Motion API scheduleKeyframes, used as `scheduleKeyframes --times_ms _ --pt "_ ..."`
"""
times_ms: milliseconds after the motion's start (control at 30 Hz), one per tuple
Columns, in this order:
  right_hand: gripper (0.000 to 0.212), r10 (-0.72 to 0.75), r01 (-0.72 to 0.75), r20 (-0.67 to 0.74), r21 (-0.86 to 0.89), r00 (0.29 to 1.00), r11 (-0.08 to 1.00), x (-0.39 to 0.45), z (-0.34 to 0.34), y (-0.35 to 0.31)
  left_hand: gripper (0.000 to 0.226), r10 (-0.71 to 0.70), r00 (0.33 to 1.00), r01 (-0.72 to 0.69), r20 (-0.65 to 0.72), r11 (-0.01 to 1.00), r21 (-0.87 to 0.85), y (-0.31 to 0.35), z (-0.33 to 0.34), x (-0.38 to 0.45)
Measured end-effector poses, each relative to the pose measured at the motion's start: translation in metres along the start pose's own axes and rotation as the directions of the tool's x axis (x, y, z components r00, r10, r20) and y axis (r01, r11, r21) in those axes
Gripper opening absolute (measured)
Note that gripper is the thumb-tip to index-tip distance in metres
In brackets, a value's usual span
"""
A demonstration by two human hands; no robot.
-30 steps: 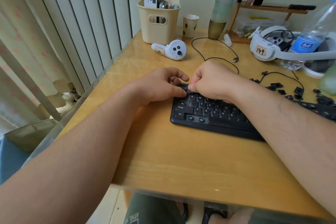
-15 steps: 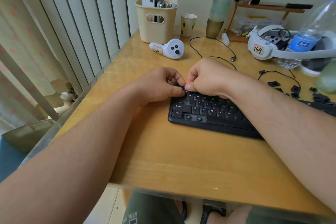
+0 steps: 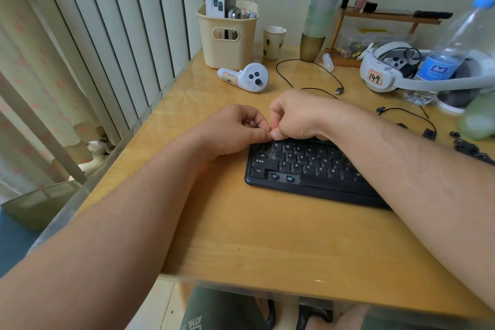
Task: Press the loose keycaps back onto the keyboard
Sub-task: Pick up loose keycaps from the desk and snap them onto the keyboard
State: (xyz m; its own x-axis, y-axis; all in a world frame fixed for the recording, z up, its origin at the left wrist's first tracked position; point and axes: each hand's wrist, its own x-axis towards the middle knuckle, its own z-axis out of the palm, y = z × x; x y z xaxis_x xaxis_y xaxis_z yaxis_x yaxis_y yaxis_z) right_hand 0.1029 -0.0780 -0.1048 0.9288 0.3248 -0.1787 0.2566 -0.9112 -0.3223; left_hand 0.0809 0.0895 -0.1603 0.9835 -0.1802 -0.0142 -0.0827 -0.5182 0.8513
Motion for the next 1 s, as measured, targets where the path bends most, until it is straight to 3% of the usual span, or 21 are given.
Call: scheduleKeyframes --times_ms 167,333,567,700,833,933,1000 --pt "0.013 0.080 -0.004 -0.237 0.305 0.968 0.952 -0.005 -0.019 0.040 0.014 -0.028 0.999 0.023 -0.045 0.995 -0.097 0.000 0.002 0.002" --pt "0.010 0.198 -0.055 -0.360 0.372 0.912 0.927 -0.010 -0.032 0.097 0.027 -0.010 0.999 0.012 -0.046 0.998 0.055 -0.003 0.003 0.005" --pt "0.004 0.121 -0.064 -0.324 0.183 0.938 0.981 -0.007 -0.020 0.116 0.030 0.001 0.998 0.005 -0.065 0.996 0.089 -0.004 0.009 0.008" --pt "0.003 0.019 -0.007 -0.208 0.057 0.978 0.998 -0.007 -0.018 0.105 0.016 -0.157 0.987 0.156 -0.018 0.987 -0.035 0.008 0.007 0.011" --pt "0.012 0.007 -0.008 -0.205 -0.006 0.979 1.000 -0.006 -0.015 0.103 0.020 -0.290 0.956 0.290 0.047 0.957 0.011 0.039 0.001 0.016" --pt "0.013 0.027 -0.023 -0.245 0.019 0.969 1.000 -0.008 -0.016 0.104 0.012 -0.153 0.988 0.153 -0.021 0.988 0.008 0.052 0.012 0.024" --pt "0.011 0.061 0.017 -0.344 0.219 0.937 0.976 -0.010 -0.018 0.107 0.010 0.056 0.991 -0.051 -0.118 0.998 0.047 0.054 0.024 0.027"
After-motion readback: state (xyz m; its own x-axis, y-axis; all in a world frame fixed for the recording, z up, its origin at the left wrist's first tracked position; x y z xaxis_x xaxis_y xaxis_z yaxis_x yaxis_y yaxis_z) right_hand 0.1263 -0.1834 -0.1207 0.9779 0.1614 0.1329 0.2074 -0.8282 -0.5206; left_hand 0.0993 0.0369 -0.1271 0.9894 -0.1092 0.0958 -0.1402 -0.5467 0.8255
